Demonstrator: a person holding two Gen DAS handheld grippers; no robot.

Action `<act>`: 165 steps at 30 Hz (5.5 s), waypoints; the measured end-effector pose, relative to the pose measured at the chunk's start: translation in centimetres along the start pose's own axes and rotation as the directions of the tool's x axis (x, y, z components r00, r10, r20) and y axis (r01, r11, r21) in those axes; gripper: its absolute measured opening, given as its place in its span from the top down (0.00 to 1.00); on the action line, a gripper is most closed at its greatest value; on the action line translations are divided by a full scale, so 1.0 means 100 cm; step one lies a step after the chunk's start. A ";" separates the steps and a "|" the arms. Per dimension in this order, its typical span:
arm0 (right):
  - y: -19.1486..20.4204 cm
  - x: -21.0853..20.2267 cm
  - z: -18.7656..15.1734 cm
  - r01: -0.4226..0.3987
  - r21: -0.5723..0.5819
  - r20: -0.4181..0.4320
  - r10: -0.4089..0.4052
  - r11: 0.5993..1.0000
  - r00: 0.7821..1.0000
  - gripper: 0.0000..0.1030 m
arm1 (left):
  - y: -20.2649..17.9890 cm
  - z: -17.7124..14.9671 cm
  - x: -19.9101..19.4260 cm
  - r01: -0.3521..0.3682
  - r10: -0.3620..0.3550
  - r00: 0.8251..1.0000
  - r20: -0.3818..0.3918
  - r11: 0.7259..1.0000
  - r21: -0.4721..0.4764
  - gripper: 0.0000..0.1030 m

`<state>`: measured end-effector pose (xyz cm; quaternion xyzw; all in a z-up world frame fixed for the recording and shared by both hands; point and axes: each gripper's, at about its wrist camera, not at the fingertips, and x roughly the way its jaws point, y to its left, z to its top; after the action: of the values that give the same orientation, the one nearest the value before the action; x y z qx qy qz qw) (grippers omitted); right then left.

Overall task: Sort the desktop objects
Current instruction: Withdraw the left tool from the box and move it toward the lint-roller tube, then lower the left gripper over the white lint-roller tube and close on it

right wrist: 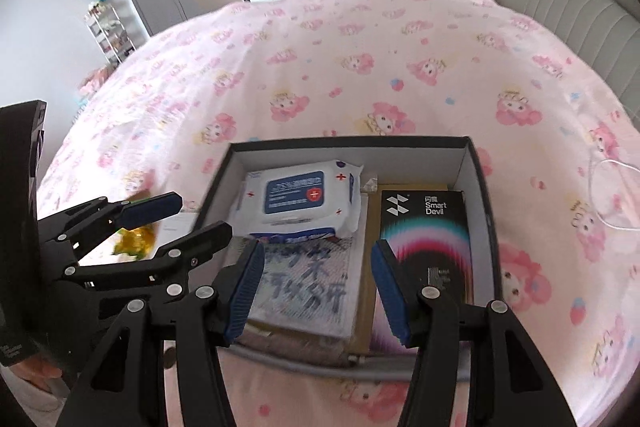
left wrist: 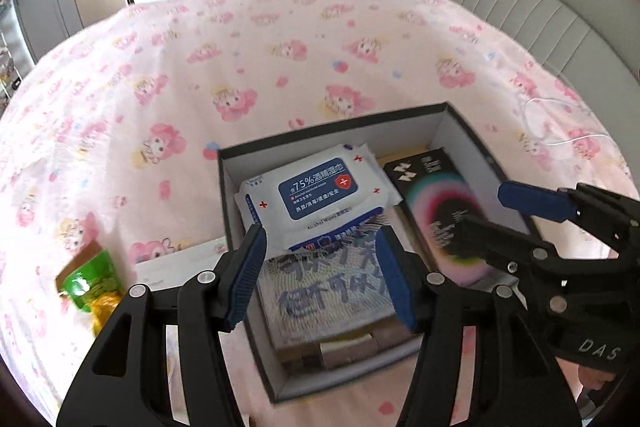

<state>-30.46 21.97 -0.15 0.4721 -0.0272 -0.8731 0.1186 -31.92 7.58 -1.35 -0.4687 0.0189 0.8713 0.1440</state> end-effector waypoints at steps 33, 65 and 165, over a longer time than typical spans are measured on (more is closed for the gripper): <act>0.073 -0.172 -0.142 -0.131 0.071 0.217 0.112 0.989 0.970 0.49 | -0.033 -0.148 -0.216 -0.041 0.065 0.971 0.230 0.993 -0.107 0.43; 0.171 -0.118 -0.199 -0.216 -0.119 0.085 0.226 0.969 0.970 0.49 | 0.048 -0.255 -0.214 -0.159 0.192 0.975 0.110 0.954 -0.253 0.45; 0.162 0.117 -0.180 -0.118 0.019 -0.250 0.119 0.993 0.961 0.49 | 0.173 -0.248 -0.002 0.100 -0.064 0.993 0.099 0.901 -0.423 0.61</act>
<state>-18.68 4.65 -17.07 0.5765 -0.0419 -0.7977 0.1720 -16.29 -13.23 -16.82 -0.4530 -0.1979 0.8660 0.0751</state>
